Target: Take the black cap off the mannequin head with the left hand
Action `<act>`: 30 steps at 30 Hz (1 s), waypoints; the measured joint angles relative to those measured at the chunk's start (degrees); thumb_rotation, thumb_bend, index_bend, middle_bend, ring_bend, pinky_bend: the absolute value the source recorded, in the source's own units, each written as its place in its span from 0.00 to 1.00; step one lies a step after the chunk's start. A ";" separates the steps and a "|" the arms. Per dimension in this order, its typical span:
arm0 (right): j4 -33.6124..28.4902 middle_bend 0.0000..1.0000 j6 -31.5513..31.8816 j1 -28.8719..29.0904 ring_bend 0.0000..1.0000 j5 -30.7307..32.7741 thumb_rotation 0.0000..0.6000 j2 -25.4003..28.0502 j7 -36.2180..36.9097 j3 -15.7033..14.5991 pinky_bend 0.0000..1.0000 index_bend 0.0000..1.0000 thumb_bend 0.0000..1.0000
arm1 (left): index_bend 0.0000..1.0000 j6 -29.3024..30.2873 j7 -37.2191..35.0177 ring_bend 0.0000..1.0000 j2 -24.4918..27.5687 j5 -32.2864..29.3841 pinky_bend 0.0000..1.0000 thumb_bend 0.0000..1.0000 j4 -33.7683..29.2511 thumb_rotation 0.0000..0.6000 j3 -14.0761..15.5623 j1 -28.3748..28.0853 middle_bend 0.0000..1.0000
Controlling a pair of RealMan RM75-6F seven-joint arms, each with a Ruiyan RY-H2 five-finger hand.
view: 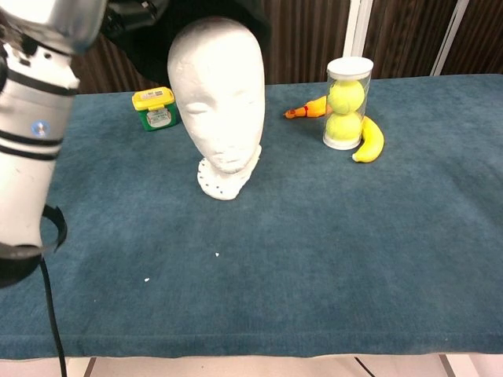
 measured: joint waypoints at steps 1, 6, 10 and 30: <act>-0.02 0.00 -0.08 0.01 0.00 0.10 1.00 -0.03 -0.17 0.02 0.00 0.00 0.15 | 0.72 -0.19 -0.27 0.68 0.72 -0.25 0.58 0.68 -0.12 1.00 -0.18 -0.12 0.82; -0.24 0.00 -0.24 -0.03 0.00 0.59 1.00 -0.06 -0.76 0.18 0.00 0.00 0.15 | 0.72 -1.24 -1.22 0.68 2.64 -2.00 0.58 0.68 0.07 1.00 -1.12 -0.76 0.82; -0.24 0.00 -0.26 -0.12 0.00 0.77 1.00 0.00 -0.86 0.25 0.00 0.00 0.15 | 0.72 -1.04 -1.60 0.69 4.21 -3.45 0.58 0.68 0.36 1.00 -2.19 -0.73 0.82; -1.67 0.00 -1.06 0.23 0.00 1.08 1.00 -0.51 -4.57 0.31 0.00 0.00 0.15 | 0.72 0.82 -5.35 0.69 8.97 -6.62 0.56 0.64 5.36 1.00 5.96 18.70 0.82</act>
